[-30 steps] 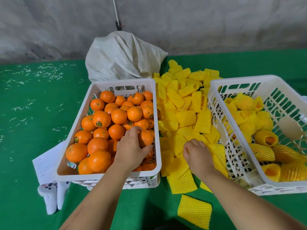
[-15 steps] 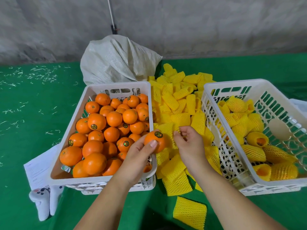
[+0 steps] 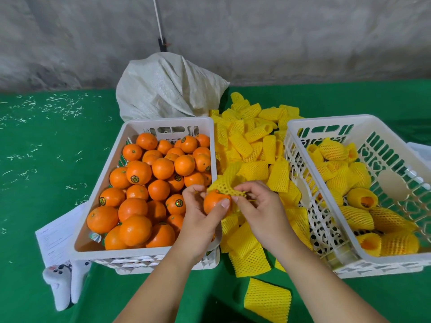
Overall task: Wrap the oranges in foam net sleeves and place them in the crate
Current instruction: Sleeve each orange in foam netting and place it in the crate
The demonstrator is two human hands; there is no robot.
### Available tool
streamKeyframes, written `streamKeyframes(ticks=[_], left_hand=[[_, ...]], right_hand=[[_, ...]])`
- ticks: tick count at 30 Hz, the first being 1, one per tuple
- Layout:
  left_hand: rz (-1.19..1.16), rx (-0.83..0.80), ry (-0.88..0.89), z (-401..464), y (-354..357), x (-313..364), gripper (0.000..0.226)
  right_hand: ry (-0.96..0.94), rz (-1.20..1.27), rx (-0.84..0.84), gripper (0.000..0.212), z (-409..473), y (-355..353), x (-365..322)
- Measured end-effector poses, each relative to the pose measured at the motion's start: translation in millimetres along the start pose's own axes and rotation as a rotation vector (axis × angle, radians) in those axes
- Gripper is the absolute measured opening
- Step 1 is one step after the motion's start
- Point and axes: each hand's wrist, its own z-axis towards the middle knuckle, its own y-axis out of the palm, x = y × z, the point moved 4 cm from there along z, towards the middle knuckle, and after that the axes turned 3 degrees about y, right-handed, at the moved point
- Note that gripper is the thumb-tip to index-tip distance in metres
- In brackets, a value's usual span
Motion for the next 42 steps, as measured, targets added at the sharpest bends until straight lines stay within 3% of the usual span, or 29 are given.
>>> streamKeyframes(ticks=[4, 7, 9, 12, 15, 17, 19, 23, 29, 31, 33, 36, 42], left_hand=[[-0.094, 0.052, -0.032, 1.3, -0.4, -4.5, 0.065], [-0.084, -0.188, -0.096, -0.6, 0.8, -2.0, 0.074], [0.035, -0.294, 0.004, -2.8, 5.2, 0.8, 0.071], [0.071, -0.123, 0.059, -2.5, 12.2, 4.3, 0.056], [-0.133, 0.142, -0.033, 0.8, 8.7, 1.4, 0.042], [-0.121, 0.212, -0.089, 0.6, 6.1, 2.8, 0.036], [-0.077, 0.163, -0.098, -1.2, 4.5, 4.2, 0.039], [-0.098, -0.170, -0.081, -6.1, 5.5, 5.8, 0.058], [-0.055, -0.027, 0.091, -4.8, 11.6, 16.6, 0.044], [-0.106, 0.014, 0.096, -4.7, 10.5, 15.1, 0.049], [-0.111, 0.034, 0.133, -4.7, 8.5, 13.7, 0.054], [0.067, 0.003, 0.170, -4.8, 9.8, 10.2, 0.059], [0.261, -0.038, 0.206, -4.1, 6.7, -2.8, 0.055]], right_hand=[[-0.152, -0.107, 0.034, 0.015, -19.9, 14.5, -11.7], [-0.185, -0.136, 0.106, 0.020, -16.8, 11.6, -13.3], [-0.152, -0.171, 0.103, 0.022, -9.7, 5.0, -15.1], [-0.219, -0.265, 0.098, 0.019, -6.3, -5.1, -24.9], [-0.358, -0.376, 0.002, 0.022, -13.9, -3.8, -35.0], [-0.374, -0.415, -0.079, 0.024, -21.3, 6.7, -34.0], [-0.318, -0.370, -0.070, 0.035, -25.9, 14.0, -28.8], [-0.251, -0.264, 0.040, 0.042, -25.6, 12.3, -19.7], [-0.422, -0.289, 0.105, 0.020, -27.8, 2.9, -31.2], [-0.343, -0.202, 0.041, 0.020, -33.7, 6.1, -29.1], [-0.052, 0.056, 0.014, 0.041, -36.2, 8.2, -21.4], [0.347, 0.360, -0.104, 0.068, -32.4, 24.6, -9.6], [0.420, 0.623, -0.102, 0.056, -28.2, 22.9, 2.9]])
